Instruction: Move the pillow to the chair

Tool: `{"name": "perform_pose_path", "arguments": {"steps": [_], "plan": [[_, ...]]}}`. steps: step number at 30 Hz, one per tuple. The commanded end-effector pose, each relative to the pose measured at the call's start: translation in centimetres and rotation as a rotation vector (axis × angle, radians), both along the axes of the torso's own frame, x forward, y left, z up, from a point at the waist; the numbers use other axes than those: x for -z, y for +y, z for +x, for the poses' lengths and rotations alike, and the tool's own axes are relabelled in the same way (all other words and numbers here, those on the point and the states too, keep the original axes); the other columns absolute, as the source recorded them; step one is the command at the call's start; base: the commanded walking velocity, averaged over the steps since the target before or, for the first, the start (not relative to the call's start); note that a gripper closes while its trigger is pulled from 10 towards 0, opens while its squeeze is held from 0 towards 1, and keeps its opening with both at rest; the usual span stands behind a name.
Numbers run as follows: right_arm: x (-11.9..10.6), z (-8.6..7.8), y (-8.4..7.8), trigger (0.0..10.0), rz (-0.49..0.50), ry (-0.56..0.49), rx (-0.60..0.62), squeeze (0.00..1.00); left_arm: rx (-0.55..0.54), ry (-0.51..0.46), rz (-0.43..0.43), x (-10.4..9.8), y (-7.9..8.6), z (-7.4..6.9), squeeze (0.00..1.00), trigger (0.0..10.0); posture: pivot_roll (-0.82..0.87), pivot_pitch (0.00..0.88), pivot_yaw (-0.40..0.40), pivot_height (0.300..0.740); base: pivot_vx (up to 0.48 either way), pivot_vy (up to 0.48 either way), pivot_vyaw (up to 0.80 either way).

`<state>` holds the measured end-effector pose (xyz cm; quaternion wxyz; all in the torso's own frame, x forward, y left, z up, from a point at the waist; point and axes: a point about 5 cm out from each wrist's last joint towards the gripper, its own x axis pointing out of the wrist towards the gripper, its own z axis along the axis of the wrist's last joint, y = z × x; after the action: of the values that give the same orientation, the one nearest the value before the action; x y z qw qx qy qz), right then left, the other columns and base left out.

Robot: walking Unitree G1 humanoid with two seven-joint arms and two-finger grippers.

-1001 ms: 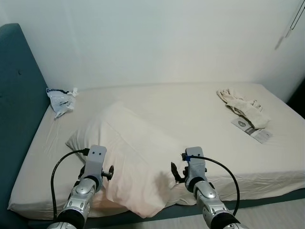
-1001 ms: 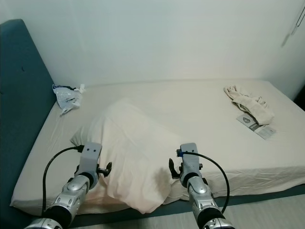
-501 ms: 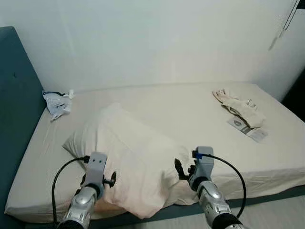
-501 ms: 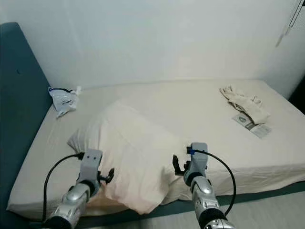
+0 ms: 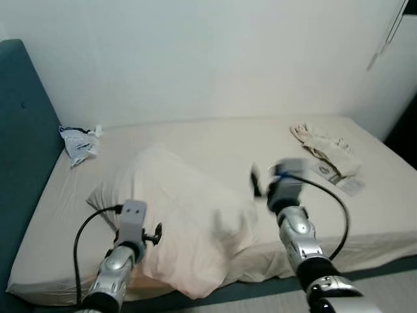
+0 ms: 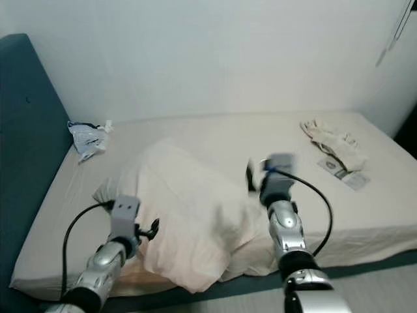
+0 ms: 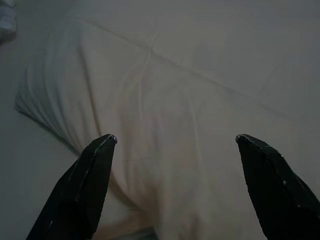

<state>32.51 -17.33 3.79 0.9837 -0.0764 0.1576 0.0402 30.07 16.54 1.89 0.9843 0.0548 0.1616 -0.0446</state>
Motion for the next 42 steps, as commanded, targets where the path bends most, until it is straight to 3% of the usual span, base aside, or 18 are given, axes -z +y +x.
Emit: {"name": "perform_pose_path", "arguments": {"steps": [1,3,6,8,11,13,14,15,19,24,29,33,37,40,42], "plan": [[2.4,-1.6,0.2,10.0,-0.043,0.127,-0.033,0.0,0.007,0.034,0.053,0.7,0.4,-0.5,0.0,10.0,-0.05,0.019,-0.029,0.74,0.0,0.0,0.0],[2.9,-2.2,0.3,10.0,-0.015,0.144,-0.019,0.0,0.007,0.038,0.049,0.8,0.5,-0.8,0.0,10.0,-0.05,0.022,-0.031,0.74,0.0,0.0,0.0],[4.5,-3.8,0.8,10.0,0.163,0.197,0.021,0.0,-0.01,0.091,0.046,1.9,0.9,-1.9,0.0,10.0,-0.03,0.031,-0.038,0.74,0.0,0.0,0.0],[5.1,-4.5,1.2,10.0,0.191,0.219,0.005,0.0,-0.025,0.095,0.043,2.1,1.2,-2.2,0.0,10.0,-0.01,0.027,-0.042,0.74,0.0,0.0,0.0],[5.9,-5.4,1.9,10.0,0.156,0.248,-0.057,0.0,-0.069,0.1,0.028,2.4,2.1,-2.9,0.0,10.0,-0.04,0.036,-0.011,0.74,0.0,0.0,0.0],[5.9,-5.4,2.0,10.0,0.147,0.252,-0.06,0.0,-0.076,0.108,0.027,2.6,2.2,-3.0,0.0,10.0,-0.04,0.036,-0.011,0.74,0.0,0.0,0.0],[5.8,-5.2,2.2,10.0,0.216,0.266,-0.042,0.0,-0.054,0.144,0.06,3.1,2.0,-3.3,0.0,10.0,-0.06,0.038,0.005,0.74,0.0,0.0,0.0],[5.8,-5.2,2.2,10.0,0.22,0.272,-0.041,0.0,-0.039,0.144,0.063,3.1,1.6,-3.2,0.0,10.0,-0.07,0.045,0.007,0.74,0.0,0.0,0.0],[5.9,-5.3,1.6,10.0,0.145,0.272,-0.039,0.0,-0.031,0.125,0.043,2.5,0.8,-2.4,0.0,10.0,-0.07,0.044,0.016,0.74,0.0,0.0,0.0],[4.8,-4.6,0.9,10.0,0.147,0.198,-0.028,0.0,-0.041,0.118,-0.011,1.9,0.4,-1.7,0.0,10.0,-0.08,0.05,0.018,0.74,0.0,0.0,0.0],[3.6,-3.8,0.5,10.0,0.091,0.096,-0.02,0.0,-0.05,0.09,0.019,1.8,0.5,-1.8,0.0,10.0,-0.07,0.05,0.002,0.74,0.0,0.0,0.0],[2.2,-2.7,1.2,10.0,0.024,0.0,-0.064,0.0,-0.085,0.114,0.04,2.5,1.1,-2.6,0.0,10.0,-0.07,0.052,-0.016,0.74,0.0,0.0,0.0],[1.9,-2.2,2.1,10.0,0.055,0.023,-0.134,0.0,-0.114,0.117,0.027,2.9,1.3,-3.2,0.0,10.0,-0.08,0.055,-0.043,0.74,0.0,0.0,0.0],[1.7,-1.9,3.0,10.0,0.099,0.04,-0.197,0.0,-0.166,0.066,0.002,2.6,1.4,-3.5,0.0,10.0,-0.06,0.059,-0.066,0.74,0.0,0.0,0.0],[1.1,-1.6,3.8,10.0,0.114,0.01,-0.253,0.0,-0.199,-0.049,-0.031,1.4,1.4,-3.4,0.0,10.0,-0.04,0.06,-0.087,0.74,0.0,0.0,0.0]]}}
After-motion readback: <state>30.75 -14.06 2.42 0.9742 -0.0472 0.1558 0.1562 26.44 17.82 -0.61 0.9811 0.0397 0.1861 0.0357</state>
